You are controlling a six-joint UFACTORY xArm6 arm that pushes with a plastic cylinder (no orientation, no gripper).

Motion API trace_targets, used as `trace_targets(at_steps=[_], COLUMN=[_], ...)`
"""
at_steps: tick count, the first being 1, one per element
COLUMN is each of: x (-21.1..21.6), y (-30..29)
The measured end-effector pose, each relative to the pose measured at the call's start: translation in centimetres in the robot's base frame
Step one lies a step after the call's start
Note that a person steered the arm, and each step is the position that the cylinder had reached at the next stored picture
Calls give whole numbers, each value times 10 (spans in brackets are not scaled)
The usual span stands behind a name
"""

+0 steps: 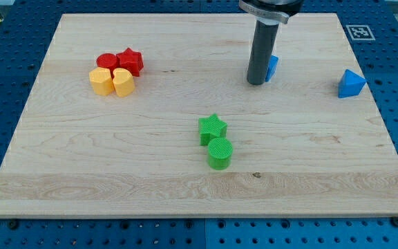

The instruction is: Move the blue cube near to the blue triangle

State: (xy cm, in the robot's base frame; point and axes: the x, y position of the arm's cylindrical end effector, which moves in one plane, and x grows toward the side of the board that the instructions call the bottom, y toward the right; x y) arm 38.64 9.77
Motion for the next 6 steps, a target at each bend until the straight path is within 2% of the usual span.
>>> trace_targets(at_steps=[3,4,6], x=[-37,-41,-41], y=[-24,8,25])
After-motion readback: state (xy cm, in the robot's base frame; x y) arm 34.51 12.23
